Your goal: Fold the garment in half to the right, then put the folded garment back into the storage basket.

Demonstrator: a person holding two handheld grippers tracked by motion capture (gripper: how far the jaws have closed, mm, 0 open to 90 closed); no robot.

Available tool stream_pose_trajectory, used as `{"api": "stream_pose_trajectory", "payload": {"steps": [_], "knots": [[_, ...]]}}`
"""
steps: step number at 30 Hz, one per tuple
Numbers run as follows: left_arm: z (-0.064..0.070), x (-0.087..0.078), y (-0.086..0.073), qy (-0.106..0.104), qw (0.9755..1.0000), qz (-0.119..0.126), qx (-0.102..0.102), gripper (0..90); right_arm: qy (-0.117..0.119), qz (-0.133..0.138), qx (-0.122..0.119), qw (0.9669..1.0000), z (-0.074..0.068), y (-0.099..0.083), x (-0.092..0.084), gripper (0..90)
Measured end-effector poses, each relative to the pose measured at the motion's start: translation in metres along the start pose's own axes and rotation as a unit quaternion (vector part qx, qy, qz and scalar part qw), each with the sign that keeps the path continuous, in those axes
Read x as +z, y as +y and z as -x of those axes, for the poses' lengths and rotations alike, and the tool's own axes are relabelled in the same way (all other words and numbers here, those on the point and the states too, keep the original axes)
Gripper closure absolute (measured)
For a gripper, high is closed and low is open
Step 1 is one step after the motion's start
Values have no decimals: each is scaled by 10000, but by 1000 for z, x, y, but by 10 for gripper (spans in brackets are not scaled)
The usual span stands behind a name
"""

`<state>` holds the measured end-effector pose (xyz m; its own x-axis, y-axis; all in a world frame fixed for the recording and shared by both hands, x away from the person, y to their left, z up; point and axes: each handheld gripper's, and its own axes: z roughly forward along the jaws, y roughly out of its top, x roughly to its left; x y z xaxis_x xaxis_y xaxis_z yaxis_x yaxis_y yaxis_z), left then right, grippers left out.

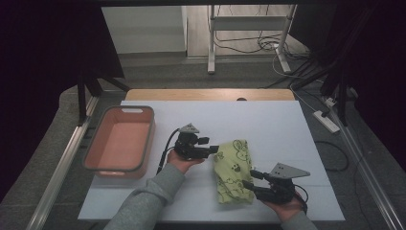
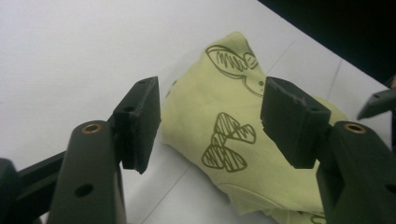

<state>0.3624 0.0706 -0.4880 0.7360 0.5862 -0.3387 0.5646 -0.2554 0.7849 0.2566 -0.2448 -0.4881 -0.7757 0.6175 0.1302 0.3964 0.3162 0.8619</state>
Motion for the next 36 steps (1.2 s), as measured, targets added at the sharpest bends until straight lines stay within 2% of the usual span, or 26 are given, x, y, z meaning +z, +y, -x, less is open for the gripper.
{"api": "stream_pose_trajectory", "payload": {"steps": [5,10,19,24,27,36], "knots": [[1,0,-1,7,10000,-26,-22,343,-85,60,-8,9999,0,1,-3,465],[-1,5,-1,-74,9997,-98,-226,283,-89,45,-47,9999,-1,1,-3,461],[-3,22,-3,24,9989,-306,-363,203,-109,25,-63,9999,-2,1,-3,455],[-10,39,-6,-151,9965,-511,-646,166,-136,16,-79,9999,-1,1,-3,452],[-13,49,-7,-185,9952,-677,-682,138,-151,6,-96,9998,-1,1,-4,452],[-21,55,-9,-338,9913,-788,-1001,109,-190,-30,-154,9997,-2,1,-2,452]]}}
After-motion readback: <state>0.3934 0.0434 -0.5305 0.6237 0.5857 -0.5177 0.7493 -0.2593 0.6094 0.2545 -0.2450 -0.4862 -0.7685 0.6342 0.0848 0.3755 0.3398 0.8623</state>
